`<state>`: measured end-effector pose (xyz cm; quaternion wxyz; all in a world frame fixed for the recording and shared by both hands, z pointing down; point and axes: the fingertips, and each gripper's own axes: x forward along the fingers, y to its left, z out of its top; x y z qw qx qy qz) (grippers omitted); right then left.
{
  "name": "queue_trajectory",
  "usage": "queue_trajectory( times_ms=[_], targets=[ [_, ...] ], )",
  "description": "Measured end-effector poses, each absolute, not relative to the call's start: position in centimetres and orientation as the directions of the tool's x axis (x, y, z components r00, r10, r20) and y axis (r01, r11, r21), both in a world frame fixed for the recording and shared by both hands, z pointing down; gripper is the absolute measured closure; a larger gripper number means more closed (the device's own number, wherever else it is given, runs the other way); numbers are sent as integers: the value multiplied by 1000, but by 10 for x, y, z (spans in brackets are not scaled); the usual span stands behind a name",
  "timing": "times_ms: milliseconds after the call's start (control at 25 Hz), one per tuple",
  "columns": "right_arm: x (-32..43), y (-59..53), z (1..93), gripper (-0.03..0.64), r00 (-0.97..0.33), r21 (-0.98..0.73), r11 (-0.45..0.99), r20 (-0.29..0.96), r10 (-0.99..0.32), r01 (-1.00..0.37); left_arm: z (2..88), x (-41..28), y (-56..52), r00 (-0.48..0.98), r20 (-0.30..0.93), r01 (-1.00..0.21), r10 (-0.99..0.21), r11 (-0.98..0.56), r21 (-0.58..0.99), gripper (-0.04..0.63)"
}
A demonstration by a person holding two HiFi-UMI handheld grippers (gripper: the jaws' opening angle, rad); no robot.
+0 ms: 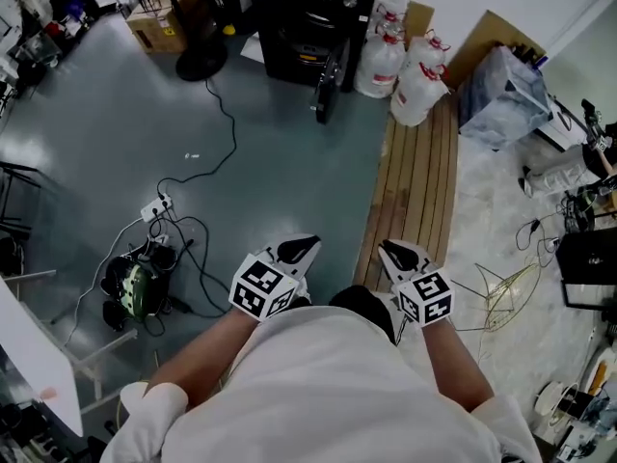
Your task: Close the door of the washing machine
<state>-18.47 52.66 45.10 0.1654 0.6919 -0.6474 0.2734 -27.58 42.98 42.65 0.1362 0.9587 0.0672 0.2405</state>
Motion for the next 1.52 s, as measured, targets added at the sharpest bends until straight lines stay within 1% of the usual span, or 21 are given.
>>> queue_trajectory(
  times_ms=[160,280,440,680,880,1000,1240,1520],
  targets=[
    [-177,495,456,572,-21,-141,-82,607,-794,-987,432,-269,398,874,458,26,166,-955,296,575],
    [-157,476,462,571,-55,-146,-47,621,-782,-988,430,-252,379,882,450,-6,138,-953,303,575],
    [-114,437,467,570,-96,-157,-2,610,-786,-988,430,-215,348,882,460,-40,104,-955,292,575],
    [-42,377,461,574,-161,-87,136,595,-788,-987,414,-149,303,887,461,-119,28,-950,287,575],
    [15,343,465,574,-204,-63,207,591,-780,-976,401,-100,272,894,446,-188,-39,-937,295,575],
    [41,321,473,575,-222,-41,248,603,-766,-968,399,-82,256,895,439,-223,-74,-928,299,575],
    [80,272,488,565,-242,18,329,640,-729,-944,401,-69,228,889,449,-252,-85,-911,327,575],
    [122,195,507,563,-197,121,393,710,-676,-911,408,-55,162,899,432,-232,-68,-911,341,575]
  ],
)
